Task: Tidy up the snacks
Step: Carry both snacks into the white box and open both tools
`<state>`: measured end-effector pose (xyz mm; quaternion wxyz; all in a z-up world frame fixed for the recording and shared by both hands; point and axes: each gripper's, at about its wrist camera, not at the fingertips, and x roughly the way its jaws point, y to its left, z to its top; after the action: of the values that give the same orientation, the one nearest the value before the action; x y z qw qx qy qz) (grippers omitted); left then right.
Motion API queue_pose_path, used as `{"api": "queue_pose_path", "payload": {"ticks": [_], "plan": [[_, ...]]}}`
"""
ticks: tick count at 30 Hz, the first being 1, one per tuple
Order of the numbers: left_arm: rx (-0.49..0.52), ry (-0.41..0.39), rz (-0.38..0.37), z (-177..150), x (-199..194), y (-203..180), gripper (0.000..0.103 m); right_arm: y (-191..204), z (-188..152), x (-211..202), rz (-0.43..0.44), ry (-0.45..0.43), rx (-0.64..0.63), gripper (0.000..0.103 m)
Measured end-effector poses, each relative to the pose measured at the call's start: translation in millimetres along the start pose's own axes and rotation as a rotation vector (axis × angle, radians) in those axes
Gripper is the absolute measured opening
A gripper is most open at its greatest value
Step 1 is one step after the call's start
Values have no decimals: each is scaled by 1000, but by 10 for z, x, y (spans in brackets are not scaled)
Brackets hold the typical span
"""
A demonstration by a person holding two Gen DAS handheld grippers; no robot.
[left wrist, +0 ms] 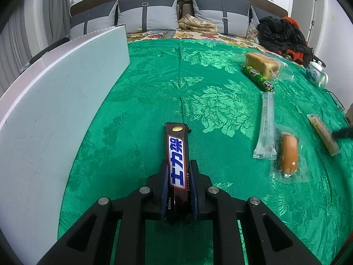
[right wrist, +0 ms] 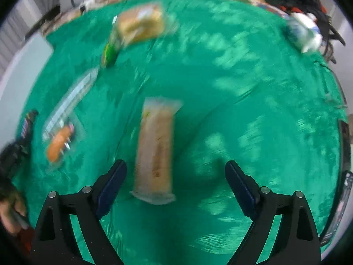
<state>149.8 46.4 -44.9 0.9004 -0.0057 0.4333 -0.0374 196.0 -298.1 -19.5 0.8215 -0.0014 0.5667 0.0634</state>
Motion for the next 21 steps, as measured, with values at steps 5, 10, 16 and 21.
{"api": "queue_pose_path", "payload": {"ticks": [5,10,16,21], "plan": [[1,0,1,-1,-1,13,17,-627,166,-244,61,11,252,93],[0,0,-1,1,-1,12,17,-467,141,-16,107,65,298,91],[-85,20,-76,1,-43,134,16,412,70,264,-56,32,-35,31],[-208,-18,-187,-54,-300,236,16,466,-22,-8,-47,-24,-33,30]]}}
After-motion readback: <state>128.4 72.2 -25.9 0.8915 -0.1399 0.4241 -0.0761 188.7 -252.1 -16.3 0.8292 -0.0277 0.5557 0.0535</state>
